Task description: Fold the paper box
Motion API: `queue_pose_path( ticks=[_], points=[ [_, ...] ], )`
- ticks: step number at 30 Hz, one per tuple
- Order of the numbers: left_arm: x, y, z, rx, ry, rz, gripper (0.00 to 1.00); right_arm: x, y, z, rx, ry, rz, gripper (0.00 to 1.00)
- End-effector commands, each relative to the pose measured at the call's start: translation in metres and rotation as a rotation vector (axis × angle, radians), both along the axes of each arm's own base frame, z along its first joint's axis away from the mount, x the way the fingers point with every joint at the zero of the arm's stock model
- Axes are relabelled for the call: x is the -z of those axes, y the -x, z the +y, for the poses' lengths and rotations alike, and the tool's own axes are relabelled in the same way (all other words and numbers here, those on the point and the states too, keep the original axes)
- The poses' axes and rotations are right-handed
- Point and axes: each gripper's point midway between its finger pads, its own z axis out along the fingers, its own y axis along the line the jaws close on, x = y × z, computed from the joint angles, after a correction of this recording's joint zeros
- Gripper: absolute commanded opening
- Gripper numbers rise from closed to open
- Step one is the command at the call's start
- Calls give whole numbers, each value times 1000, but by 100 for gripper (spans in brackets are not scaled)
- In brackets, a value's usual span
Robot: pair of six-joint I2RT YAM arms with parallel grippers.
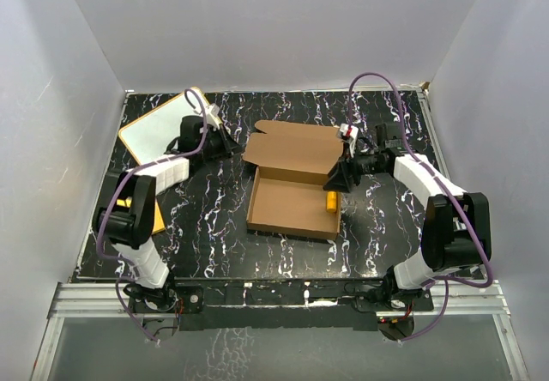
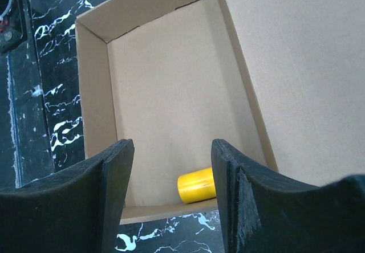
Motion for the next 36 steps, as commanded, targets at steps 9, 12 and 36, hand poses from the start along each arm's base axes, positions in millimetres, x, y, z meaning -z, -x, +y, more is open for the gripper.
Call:
queue_pose_path(
  ticks=[9,12,36],
  points=[
    [-50,26,21,-30,-49,-326,0,-41,-10,-16,43,-195,-45,62],
    [-53,31,23,-34,-41,-356,0,-43,-17,-27,88,-216,-31,62],
    [27,-39,-14,-24,6,210,66,-34,-55,-79,420,-293,137,65]
  ],
)
